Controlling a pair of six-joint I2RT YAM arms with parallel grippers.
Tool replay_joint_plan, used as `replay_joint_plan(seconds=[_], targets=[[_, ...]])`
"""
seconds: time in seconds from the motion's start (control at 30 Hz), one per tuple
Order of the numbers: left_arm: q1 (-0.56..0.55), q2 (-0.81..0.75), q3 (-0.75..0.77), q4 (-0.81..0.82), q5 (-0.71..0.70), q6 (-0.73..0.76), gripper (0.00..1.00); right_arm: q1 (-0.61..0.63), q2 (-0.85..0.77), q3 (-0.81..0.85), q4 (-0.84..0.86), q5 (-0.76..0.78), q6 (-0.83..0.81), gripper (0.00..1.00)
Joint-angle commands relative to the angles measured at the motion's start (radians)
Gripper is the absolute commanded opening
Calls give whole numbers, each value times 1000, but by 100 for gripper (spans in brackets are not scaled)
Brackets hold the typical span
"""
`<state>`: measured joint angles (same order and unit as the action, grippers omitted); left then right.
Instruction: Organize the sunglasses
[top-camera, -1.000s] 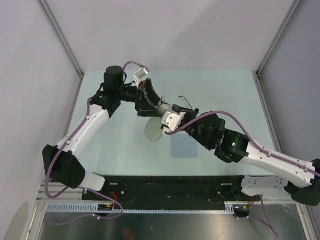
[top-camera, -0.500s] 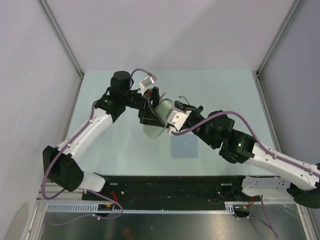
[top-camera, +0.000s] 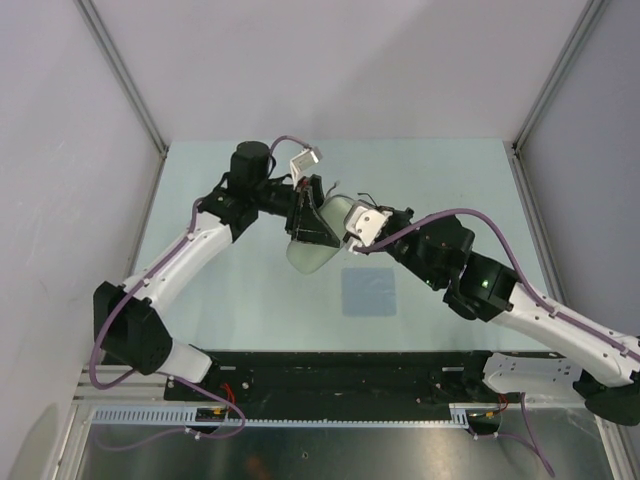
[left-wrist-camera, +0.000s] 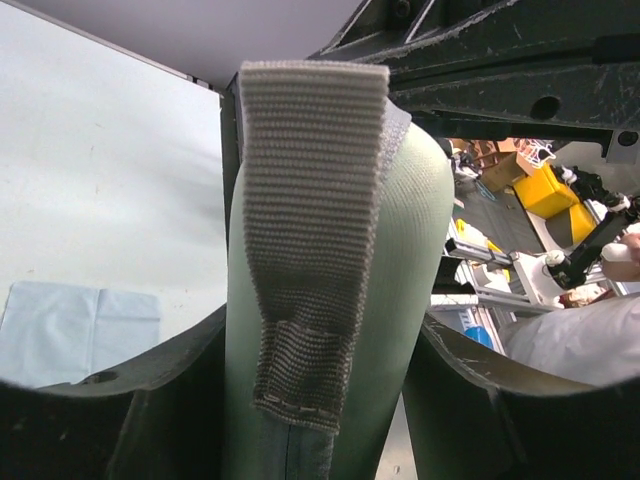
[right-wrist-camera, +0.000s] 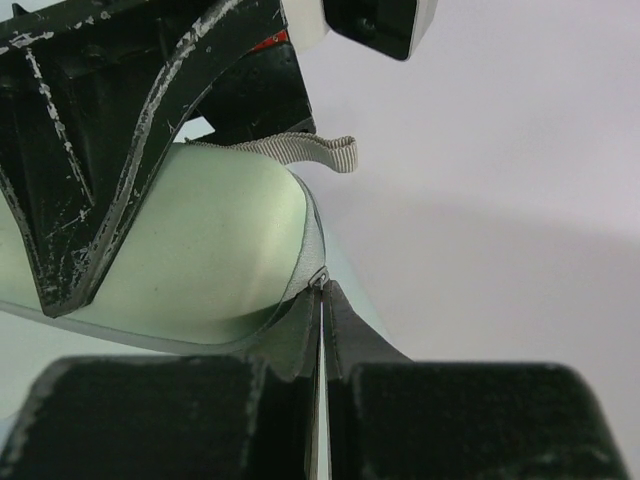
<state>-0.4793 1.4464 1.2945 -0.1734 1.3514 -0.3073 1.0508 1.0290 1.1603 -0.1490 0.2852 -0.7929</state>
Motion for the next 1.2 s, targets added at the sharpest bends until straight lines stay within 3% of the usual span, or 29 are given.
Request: replay_joint_plan(seconds=[0.0,0.13,0.2,0.4,0.63,0.93,1.17], targets=[[13,11,45,17,-18,-29,62,-32,-40,44,-20,-61,69,0],[22,17,63,17,-57,-45,57,-48,-43,44,-44,-86,103,0],[25,23,69,18,-78,-64,49,-58,-43,44,-57,-104,124,0],[59,45,72,18,-117,-96,37,-74,-38,44,-103,-126,153,0],[97,42,78,20,-83,-98,38,-132,-52,44,-165,-142,172,0],[99,49,118,23,-113,-142,48,-127,-41,44,-196,-187,210,0],[99,55,143,32,-147,-193,49,-112,-1,41,-161,-248,253,0]])
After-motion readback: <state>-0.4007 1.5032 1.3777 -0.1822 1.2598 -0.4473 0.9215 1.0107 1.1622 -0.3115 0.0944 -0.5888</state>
